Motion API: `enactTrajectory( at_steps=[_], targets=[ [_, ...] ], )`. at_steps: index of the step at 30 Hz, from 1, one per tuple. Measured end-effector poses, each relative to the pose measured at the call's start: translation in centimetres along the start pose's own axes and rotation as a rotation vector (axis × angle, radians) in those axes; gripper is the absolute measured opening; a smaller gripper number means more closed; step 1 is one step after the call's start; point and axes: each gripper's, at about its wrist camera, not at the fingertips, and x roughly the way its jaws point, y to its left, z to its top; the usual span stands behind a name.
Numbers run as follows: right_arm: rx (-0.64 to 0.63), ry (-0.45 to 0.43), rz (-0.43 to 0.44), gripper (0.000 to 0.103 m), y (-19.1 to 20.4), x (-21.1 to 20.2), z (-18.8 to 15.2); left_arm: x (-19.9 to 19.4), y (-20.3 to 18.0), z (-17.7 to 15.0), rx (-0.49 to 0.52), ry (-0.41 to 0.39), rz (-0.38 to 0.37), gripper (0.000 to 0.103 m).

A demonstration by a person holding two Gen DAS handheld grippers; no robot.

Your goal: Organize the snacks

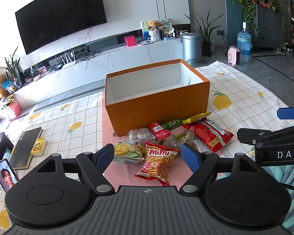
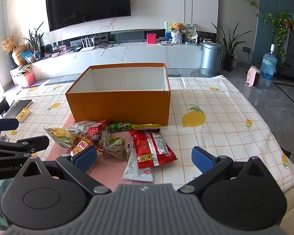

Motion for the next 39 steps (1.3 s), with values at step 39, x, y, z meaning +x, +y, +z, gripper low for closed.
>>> enactTrajectory(
  at_steps=[39],
  targets=[
    [-0.055, 0.125, 0.110, 0.084, 0.4, 12.0, 0.6, 9.3, 5.4, 0.6, -0.229, 0.177, -0.167, 0.078]
  ],
)
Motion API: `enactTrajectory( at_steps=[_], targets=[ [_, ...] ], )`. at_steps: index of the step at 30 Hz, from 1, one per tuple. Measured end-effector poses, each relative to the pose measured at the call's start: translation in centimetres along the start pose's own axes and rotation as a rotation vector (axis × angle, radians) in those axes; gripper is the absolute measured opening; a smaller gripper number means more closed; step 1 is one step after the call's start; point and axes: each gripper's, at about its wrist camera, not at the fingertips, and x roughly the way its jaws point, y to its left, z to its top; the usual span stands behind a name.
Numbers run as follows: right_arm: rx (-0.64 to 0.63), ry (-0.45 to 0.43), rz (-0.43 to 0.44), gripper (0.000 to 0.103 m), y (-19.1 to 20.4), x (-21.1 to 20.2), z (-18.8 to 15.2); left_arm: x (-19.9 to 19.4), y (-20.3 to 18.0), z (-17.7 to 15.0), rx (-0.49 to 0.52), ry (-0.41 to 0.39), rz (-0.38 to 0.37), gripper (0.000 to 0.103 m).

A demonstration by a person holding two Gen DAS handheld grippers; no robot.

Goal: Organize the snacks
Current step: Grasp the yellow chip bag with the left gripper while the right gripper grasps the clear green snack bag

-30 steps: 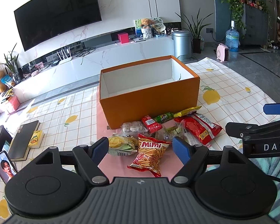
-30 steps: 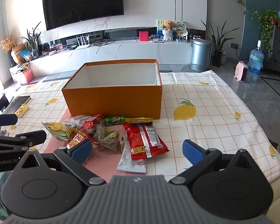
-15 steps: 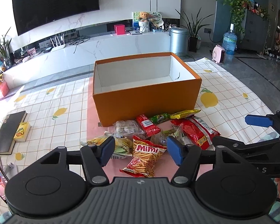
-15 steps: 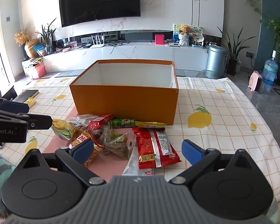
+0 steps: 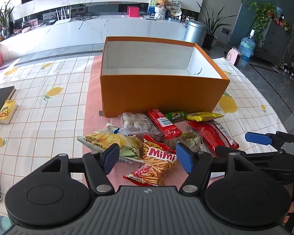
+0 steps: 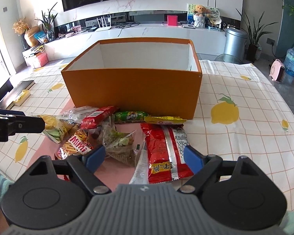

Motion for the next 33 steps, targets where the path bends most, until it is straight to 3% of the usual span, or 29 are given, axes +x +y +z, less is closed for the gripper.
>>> enactTrajectory(
  at_steps=[7, 10, 16, 23, 33],
  targets=[
    [0.032, 0.039, 0.003, 0.083, -1.0, 2.9, -0.2, 2.5, 1.4, -0.2, -0.059, 0.063, 0.012, 0.078],
    [0.031, 0.022, 0.031, 0.083, -0.9, 3.2, -0.2, 3.1, 1.7, -0.3, -0.065, 0.077, 0.021, 0.082],
    [-0.009, -0.004, 0.097, 0.075, 0.6, 3.7, 0.3, 3.2, 2.9, -0.2, -0.113, 0.039, 0.093, 0.084],
    [-0.023, 0.029, 0.115, 0.075, 1.9, 5.4, 0.9, 5.0, 5.0, -0.3, -0.260, 0.067, 0.096, 0.087],
    [-0.008, 0.068, 0.117, 0.074, 2.7, 7.7, 0.8, 6.7, 5.9, -0.5, -0.319, 0.042, 0.074, 0.089]
  ],
)
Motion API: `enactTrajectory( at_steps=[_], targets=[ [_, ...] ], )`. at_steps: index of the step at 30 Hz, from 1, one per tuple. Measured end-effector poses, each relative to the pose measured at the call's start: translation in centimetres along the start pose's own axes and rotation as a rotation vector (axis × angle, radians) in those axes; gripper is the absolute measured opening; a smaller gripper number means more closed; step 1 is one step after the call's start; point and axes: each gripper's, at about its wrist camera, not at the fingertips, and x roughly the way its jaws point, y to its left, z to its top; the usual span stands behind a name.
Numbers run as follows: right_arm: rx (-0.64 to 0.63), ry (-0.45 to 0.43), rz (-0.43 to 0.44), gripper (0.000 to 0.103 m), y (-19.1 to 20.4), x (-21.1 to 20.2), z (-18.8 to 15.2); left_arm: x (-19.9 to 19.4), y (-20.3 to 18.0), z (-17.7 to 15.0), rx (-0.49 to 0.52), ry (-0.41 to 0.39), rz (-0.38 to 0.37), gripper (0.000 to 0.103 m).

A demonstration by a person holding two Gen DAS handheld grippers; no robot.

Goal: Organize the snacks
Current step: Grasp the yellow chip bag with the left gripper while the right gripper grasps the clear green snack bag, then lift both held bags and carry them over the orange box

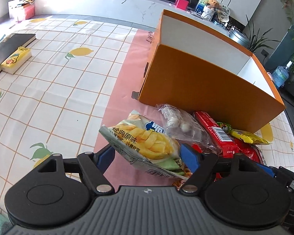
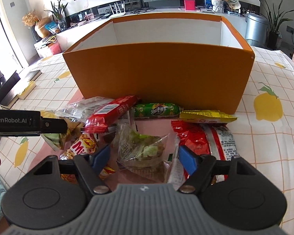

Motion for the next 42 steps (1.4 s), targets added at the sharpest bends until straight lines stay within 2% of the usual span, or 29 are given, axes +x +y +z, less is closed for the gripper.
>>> enactTrajectory(
  at_steps=[1, 3, 5, 12, 21, 29, 42],
  targets=[
    [-0.004, 0.001, -0.006, 0.073, 0.1, 0.2, -0.1, 0.1, 0.1, 0.0, -0.007, 0.000, -0.005, 0.089],
    [-0.007, 0.012, -0.016, 0.065, 0.1, 0.6, -0.2, 0.2, 0.2, -0.1, -0.017, -0.002, -0.014, 0.089],
    [0.001, 0.010, -0.012, 0.065, 0.0, 0.8, -0.3, 0.2, 0.3, -0.1, -0.025, -0.008, -0.019, 0.089],
    [-0.004, -0.007, -0.012, 0.063, 0.3, 0.5, -0.7, 0.2, -0.4, -0.4, 0.015, -0.031, -0.033, 0.074],
    [-0.045, -0.035, -0.028, 0.051, 0.8, -0.3, -1.0, -0.6, -0.7, -0.8, 0.052, -0.057, -0.030, 0.060],
    [-0.028, -0.059, -0.044, 0.049, 0.5, -1.9, -0.9, -2.5, -0.8, -1.1, 0.080, -0.075, -0.005, 0.052],
    [0.005, -0.116, -0.084, 0.049, 0.2, -6.3, -1.9, -7.0, -1.4, -1.4, 0.120, -0.152, 0.011, 0.048]
  ],
)
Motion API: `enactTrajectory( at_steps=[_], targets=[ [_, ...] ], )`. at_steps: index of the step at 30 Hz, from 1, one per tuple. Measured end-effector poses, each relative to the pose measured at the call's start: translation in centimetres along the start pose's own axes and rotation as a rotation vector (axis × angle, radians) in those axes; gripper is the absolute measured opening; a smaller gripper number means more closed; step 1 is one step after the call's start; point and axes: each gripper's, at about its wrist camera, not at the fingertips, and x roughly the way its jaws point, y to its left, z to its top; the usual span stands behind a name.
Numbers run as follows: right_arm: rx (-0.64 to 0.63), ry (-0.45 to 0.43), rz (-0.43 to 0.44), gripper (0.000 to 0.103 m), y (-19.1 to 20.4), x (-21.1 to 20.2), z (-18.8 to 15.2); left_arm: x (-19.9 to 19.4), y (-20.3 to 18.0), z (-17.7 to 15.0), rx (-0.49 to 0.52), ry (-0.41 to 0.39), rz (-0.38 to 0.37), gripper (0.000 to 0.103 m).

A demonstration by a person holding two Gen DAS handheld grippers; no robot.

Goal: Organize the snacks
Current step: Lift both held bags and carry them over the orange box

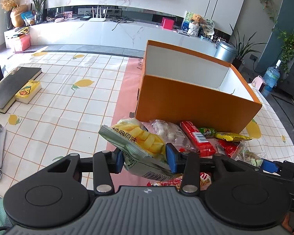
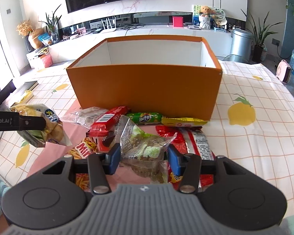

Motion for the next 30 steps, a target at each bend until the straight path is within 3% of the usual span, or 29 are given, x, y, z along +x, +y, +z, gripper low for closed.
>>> enactTrajectory(
  at_steps=[17, 30],
  targets=[
    [-0.043, -0.136, 0.012, 0.048, 1.3, -5.8, 1.4, -5.8, -0.9, 1.2, 0.018, -0.162, -0.080, 0.048],
    [-0.149, -0.204, 0.037, 0.048, 2.4, -6.3, 7.3, -5.7, -3.1, 5.3, 0.133, -0.247, -0.126, 0.048]
  ],
)
